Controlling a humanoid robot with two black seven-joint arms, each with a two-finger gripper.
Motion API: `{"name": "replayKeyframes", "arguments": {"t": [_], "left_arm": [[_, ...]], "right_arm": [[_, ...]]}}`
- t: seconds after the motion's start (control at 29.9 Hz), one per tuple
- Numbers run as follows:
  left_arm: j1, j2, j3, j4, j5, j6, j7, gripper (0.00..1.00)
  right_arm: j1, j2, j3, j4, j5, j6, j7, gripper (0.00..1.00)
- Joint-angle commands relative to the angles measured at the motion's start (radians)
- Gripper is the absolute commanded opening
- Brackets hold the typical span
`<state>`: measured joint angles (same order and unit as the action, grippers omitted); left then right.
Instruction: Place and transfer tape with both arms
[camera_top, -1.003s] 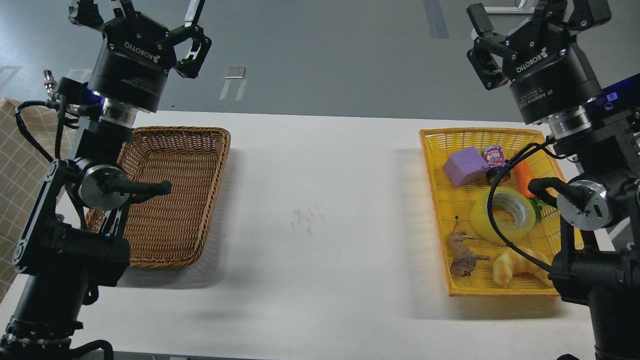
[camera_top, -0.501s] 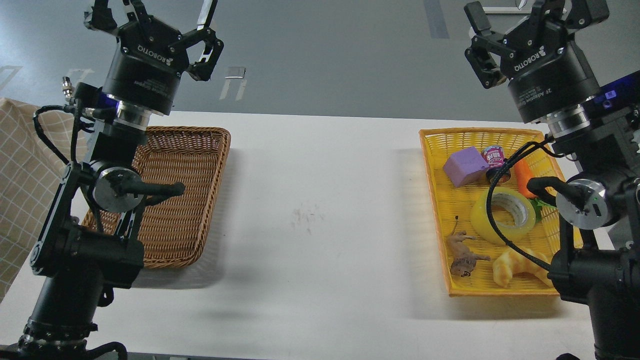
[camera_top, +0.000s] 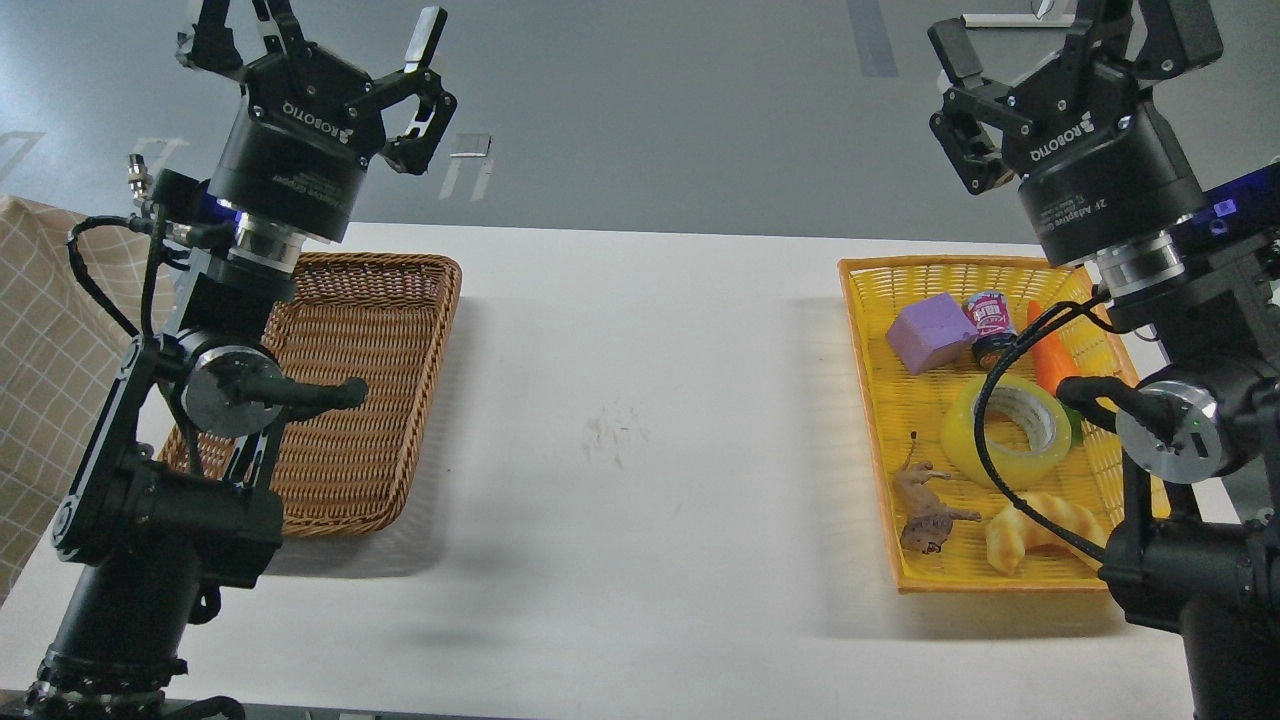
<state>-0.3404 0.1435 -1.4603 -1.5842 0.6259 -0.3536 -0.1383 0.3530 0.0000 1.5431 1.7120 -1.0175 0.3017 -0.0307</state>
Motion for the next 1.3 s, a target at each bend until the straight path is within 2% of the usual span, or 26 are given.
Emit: {"name": "replayKeyframes", "arguments": {"t": [0.0,0.74,1.0,1.2,1.27], "left_arm": [[0.003,-0.001,0.000,-0.002,0.000,-0.001,0.002,0.98],[0.008,0.002,0.000,-0.002,0.001,0.004,0.003,0.98],[0.009,-0.004,0.002,-0.002,0.011,0.005,0.003,0.98],[0.008,-0.002,0.003,-0.002,0.012,0.004,0.003,0.98],[0.009,-0.002,0.003,-0.002,0.012,0.004,0.003,0.98]], "right_arm": [[-0.019,0.000,-0.001,0.014,0.000,0.000,0.000,1.00],[-0.019,-0.011,0.000,0.018,-0.007,0.000,-0.003,1.00],[-0.019,-0.115,0.000,0.018,-0.035,0.002,-0.003,0.98],[-0.058,-0.255,-0.003,0.017,-0.082,0.002,-0.005,0.97],[-0.077,-0.288,-0.017,0.015,-0.143,0.002,-0.018,0.97]]}}
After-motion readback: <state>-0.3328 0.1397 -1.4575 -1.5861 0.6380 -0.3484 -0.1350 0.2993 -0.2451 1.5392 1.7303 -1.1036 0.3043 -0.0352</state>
